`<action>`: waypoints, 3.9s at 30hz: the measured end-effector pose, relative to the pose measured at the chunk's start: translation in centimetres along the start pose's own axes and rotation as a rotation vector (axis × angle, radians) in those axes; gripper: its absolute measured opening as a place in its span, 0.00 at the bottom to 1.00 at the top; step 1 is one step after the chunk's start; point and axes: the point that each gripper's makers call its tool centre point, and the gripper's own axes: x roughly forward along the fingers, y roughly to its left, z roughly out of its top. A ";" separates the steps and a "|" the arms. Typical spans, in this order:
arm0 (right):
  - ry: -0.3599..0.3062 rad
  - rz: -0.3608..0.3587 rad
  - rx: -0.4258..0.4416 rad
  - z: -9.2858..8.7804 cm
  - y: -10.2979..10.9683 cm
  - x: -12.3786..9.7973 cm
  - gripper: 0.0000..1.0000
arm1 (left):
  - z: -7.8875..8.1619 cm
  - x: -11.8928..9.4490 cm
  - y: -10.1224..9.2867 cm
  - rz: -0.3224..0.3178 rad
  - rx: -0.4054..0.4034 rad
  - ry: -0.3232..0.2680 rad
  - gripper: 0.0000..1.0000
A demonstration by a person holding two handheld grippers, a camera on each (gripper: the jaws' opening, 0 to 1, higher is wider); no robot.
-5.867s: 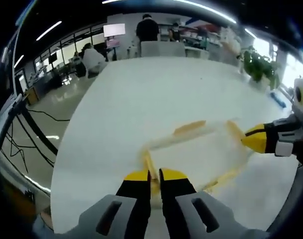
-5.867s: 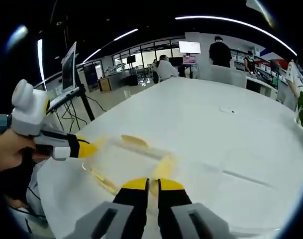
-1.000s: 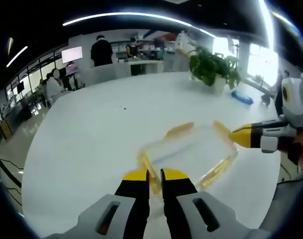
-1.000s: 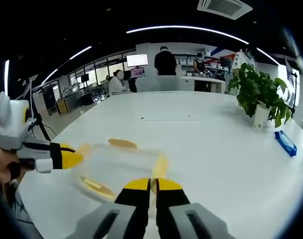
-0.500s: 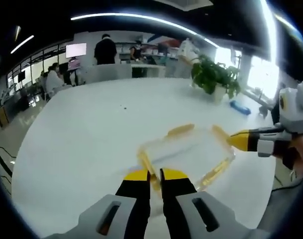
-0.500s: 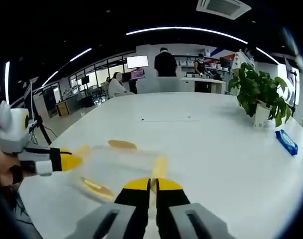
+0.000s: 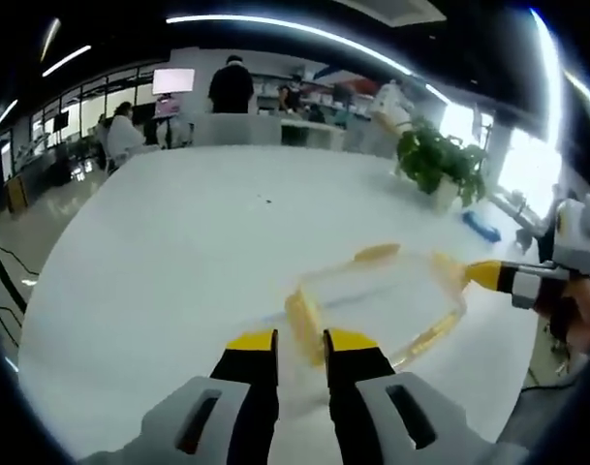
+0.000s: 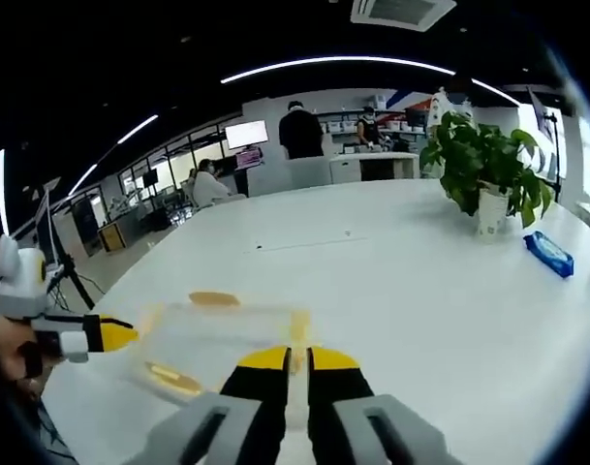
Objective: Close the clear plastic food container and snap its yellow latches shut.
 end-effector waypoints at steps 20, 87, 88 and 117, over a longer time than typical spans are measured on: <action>0.066 0.109 0.072 -1.1 2.1 1.6 0.19 | 0.3 1.4 -2.0 -0.120 -0.104 -0.021 0.31; 0.243 0.306 0.258 -2.4 3.7 3.8 0.23 | -0.4 3.2 -2.4 -0.138 -0.182 0.017 0.24; 0.244 0.306 0.257 -2.5 3.8 3.8 0.23 | -0.4 3.1 -2.4 -0.132 -0.175 0.015 0.24; 0.217 0.344 0.189 -3.2 5.9 2.8 0.29 | -1.5 0.3 -0.7 -0.069 -0.180 -0.032 0.26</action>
